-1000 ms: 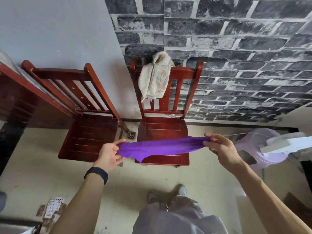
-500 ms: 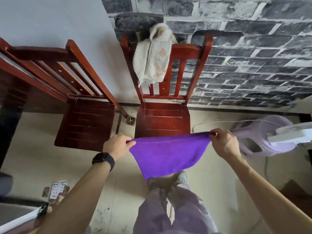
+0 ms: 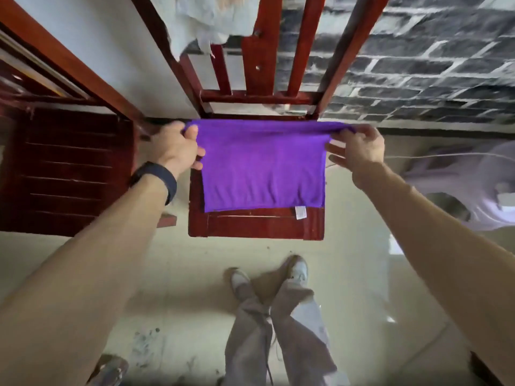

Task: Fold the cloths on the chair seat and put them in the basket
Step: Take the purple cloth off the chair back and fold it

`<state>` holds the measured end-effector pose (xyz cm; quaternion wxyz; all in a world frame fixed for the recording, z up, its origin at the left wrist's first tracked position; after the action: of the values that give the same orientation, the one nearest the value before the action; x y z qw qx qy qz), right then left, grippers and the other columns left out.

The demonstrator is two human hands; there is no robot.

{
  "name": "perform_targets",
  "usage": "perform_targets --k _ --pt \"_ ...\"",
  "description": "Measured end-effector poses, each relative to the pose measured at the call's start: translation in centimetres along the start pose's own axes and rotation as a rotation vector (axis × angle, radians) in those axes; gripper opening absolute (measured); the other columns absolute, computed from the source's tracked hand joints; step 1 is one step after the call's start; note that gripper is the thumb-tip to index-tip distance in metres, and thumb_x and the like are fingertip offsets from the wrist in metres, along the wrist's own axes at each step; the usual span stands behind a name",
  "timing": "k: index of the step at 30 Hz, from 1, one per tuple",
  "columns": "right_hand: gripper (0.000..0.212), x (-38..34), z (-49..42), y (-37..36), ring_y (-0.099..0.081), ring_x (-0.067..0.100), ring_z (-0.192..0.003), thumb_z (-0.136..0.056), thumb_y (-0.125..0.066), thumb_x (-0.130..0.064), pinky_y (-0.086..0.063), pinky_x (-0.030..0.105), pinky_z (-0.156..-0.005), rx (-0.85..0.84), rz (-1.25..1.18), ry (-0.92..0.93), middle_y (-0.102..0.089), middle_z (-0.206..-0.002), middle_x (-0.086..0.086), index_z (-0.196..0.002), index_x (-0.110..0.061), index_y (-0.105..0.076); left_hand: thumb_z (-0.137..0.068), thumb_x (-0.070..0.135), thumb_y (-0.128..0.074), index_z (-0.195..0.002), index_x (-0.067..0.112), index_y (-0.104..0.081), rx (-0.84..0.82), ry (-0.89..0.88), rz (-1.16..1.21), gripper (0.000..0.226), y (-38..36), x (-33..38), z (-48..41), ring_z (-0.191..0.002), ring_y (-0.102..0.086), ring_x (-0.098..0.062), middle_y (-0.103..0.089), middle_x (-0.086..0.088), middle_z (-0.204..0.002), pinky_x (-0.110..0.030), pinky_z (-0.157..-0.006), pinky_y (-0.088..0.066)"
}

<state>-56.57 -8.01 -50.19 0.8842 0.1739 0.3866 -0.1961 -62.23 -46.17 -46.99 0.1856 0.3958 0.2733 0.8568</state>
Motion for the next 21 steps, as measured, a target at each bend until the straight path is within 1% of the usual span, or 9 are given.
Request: perform_targets --k 1,4,6,9,11,13,16,18,21 --pt "0.025 0.1 -0.9 -1.0 -0.071 0.015 -0.060 -0.097 -0.051 -0.002 -0.053 0.028 -0.057 -0.049 -0.021 -0.005 -0.066 -0.083 0.000 -0.110 -0.023 -0.049 -0.105 0.027 -0.043 -0.122 0.025 -0.047 -0.018 0.019 0.078 0.017 -0.7 -0.3 -1.1 -0.038 -0.059 -0.005 -0.070 -0.005 -0.102 -0.019 -0.038 -0.043" --pt "0.071 1.6 -2.9 -3.1 -0.070 0.019 -0.074 -0.094 -0.055 0.005 -0.052 0.027 -0.062 -0.172 0.026 -0.014 -0.065 -0.096 0.000 -0.144 -0.041 -0.034 -0.100 0.021 -0.055 -0.151 0.042 -0.021 -0.171 0.049 0.327 0.065 -3.6 -1.6 -2.9 -0.082 -0.071 -0.014 -0.056 0.007 -0.121 -0.031 -0.068 -0.056" --pt "0.079 4.3 -3.6 -2.6 -0.064 0.021 -0.073 -0.093 -0.061 0.001 -0.049 0.029 -0.062 -0.156 0.213 0.003 -0.066 -0.104 0.005 -0.153 -0.034 -0.025 -0.094 0.023 -0.065 -0.153 0.042 -0.017 -0.190 0.009 0.227 0.079 -5.0 -3.3 -3.0 -0.105 -0.065 -0.021 -0.048 0.000 -0.136 -0.037 -0.086 -0.054" --pt "0.067 11.9 -3.9 0.7 -0.060 0.022 -0.071 -0.090 -0.070 -0.025 -0.050 0.035 -0.072 -0.024 0.659 -0.103 -0.063 -0.085 0.001 -0.146 -0.011 -0.036 -0.089 0.024 -0.069 -0.150 0.021 -0.036 -0.126 0.069 -0.123 0.070 -6.6 -9.6 -2.9 -0.126 -0.053 -0.026 -0.047 -0.012 -0.145 -0.030 -0.101 -0.042" --pt "0.066 17.0 -3.7 2.6 -0.067 0.028 -0.093 -0.085 -0.068 -0.049 -0.052 0.039 -0.088 0.009 0.858 -0.188 -0.068 -0.095 0.008 -0.134 -0.009 -0.048 -0.090 0.033 -0.067 -0.144 0.011 -0.040 -0.088 0.234 -0.316 0.064 -7.2 -14.5 -2.1 -0.128 -0.051 -0.035 -0.047 -0.017 -0.144 -0.036 -0.101 -0.041" --pt "0.057 19.5 -3.6 3.3 -0.066 0.032 -0.103 -0.085 -0.064 -0.056 -0.052 0.039 -0.090 0.019 0.931 -0.194 -0.071 -0.105 0.014 -0.121 -0.012 -0.057 -0.092 0.041 -0.064 -0.137 0.004 -0.042 -0.084 0.339 -0.382 0.062 -7.9 -17.8 -1.5 -0.125 -0.052 -0.040 -0.051 -0.020 -0.139 -0.041 -0.098 -0.044" --pt "0.042 19.4 -4.0 2.9 -0.063 0.033 -0.108 -0.090 -0.063 -0.047 -0.047 0.037 -0.090 0.071 0.927 -0.082 -0.070 -0.108 0.012 -0.114 -0.013 -0.060 -0.092 0.041 -0.063 -0.122 0.001 -0.051 -0.051 0.322 -0.366 0.052 -9.0 -20.1 -2.0 -0.114 -0.059 -0.041 -0.063 -0.020 -0.120 -0.042 -0.090 -0.047" --pt "0.035 18.5 -4.1 2.7 -0.062 0.033 -0.109 -0.090 -0.064 -0.041 -0.046 0.037 -0.090 0.097 0.929 -0.021 -0.071 -0.108 0.011 -0.112 -0.014 -0.061 -0.093 0.039 -0.060 -0.103 0.003 -0.064 -0.055 0.260 -0.390 0.037 -9.5 -20.2 -2.5 -0.103 -0.064 -0.040 -0.070 -0.018 -0.102 -0.039 -0.079 -0.047" --pt "0.028 17.3 -3.9 2.9 -0.063 0.036 -0.106 -0.091 -0.062 -0.037 -0.047 0.036 -0.085 0.110 0.991 -0.023 -0.070 -0.108 0.012 -0.110 -0.016 -0.065 -0.095 0.037 -0.055 -0.083 0.007 -0.069 -0.105 0.192 -0.422 0.035 -9.5 -19.5 -2.3 -0.090 -0.066 -0.037 -0.069 -0.013 -0.084 -0.033 -0.071 -0.044"
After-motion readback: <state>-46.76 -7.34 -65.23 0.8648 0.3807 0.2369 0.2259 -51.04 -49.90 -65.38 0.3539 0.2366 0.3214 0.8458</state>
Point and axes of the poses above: each hand's wrist, its own z-axis away from the middle knuckle, its own y-axis out of the back of the hand, x = y × z, the point moved 10 cm from there along -z, towards the middle knuckle
